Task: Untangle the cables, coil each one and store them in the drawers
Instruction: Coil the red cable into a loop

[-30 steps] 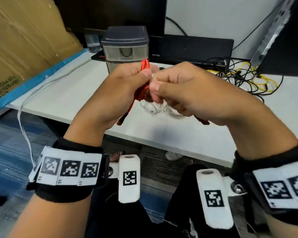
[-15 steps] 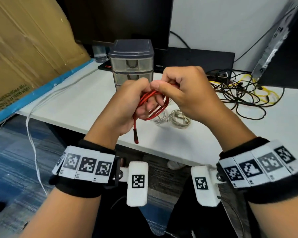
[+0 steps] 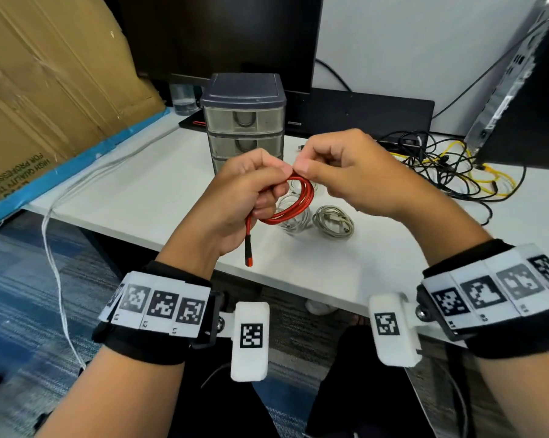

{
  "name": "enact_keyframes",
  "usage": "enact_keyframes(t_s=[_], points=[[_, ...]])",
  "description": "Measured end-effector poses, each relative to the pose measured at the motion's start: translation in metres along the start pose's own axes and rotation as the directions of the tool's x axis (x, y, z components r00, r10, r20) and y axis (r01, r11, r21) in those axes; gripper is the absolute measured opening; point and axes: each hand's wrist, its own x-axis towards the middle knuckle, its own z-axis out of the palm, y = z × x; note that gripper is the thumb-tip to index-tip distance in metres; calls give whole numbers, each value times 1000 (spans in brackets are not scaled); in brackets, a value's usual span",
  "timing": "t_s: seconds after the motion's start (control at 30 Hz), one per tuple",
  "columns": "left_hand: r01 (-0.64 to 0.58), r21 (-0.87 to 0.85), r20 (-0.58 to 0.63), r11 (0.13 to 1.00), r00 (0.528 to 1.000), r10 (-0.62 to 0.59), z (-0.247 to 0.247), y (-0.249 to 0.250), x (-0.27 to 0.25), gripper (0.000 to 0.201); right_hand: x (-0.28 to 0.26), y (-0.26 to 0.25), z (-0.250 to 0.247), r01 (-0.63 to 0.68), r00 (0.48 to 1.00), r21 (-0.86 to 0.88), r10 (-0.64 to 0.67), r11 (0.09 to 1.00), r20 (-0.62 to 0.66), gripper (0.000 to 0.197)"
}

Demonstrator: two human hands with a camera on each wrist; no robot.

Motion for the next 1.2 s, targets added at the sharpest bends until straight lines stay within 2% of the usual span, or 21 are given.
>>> enact_keyframes(t_s=[0.07, 0.13, 0.23, 0.3, 0.4, 0.47, 0.5, 0.73, 0.83, 1.0, 1.13, 1.2], points=[[-20, -5, 5, 1000, 1000, 20, -6, 1, 0, 16, -5, -4, -13, 11, 996, -58, -6, 998, 91, 11], [-37, 1, 16, 999, 999, 37, -10, 3, 0, 16, -7, -5, -22, 78, 992, -208, -54, 975, 117, 10], [-47, 25, 31, 999, 998, 46, -8, 5, 3, 15, -4, -2, -20, 106, 993, -433, -70, 895, 97, 16], [-45, 7, 41, 999, 998, 45, -6, 5, 4, 14, -1, -1, -13, 99, 995, -458, -97, 883, 28, 17], [-35, -96, 90, 995, 995, 44, -1, 5, 4, 17, 4, -1, -4, 138, 964, -342, -205, 930, -168, 15], [-41, -153, 119, 987, 991, 59, 0, 4, 2, 19, 7, -2, -4, 162, 935, -191, -213, 968, -284, 17], [-53, -167, 122, 985, 990, 73, 0, 3, 1, 20, 8, -3, -6, 171, 930, -151, -210, 974, -301, 16], [-131, -159, 141, 979, 978, 154, -8, -1, 0, 21, 11, -6, -9, 152, 956, -202, -195, 968, -217, 12], [-166, -126, 150, 978, 971, 184, -6, -1, 1, 15, 9, -6, -9, 121, 963, -12, -120, 993, -241, 12], [-203, -51, 162, 978, 964, 209, -5, 6, 3, 18, 9, -6, -5, 101, 972, 224, -49, 969, -228, 15], [-212, -17, 164, 977, 963, 212, -2, 9, 4, 19, 10, -3, -3, 52, 989, 380, 5, 923, -145, 12], [-216, 10, 130, 976, 968, 213, 0, 8, 5, 18, 9, -1, -3, 30, 995, 401, 12, 916, -103, 11]])
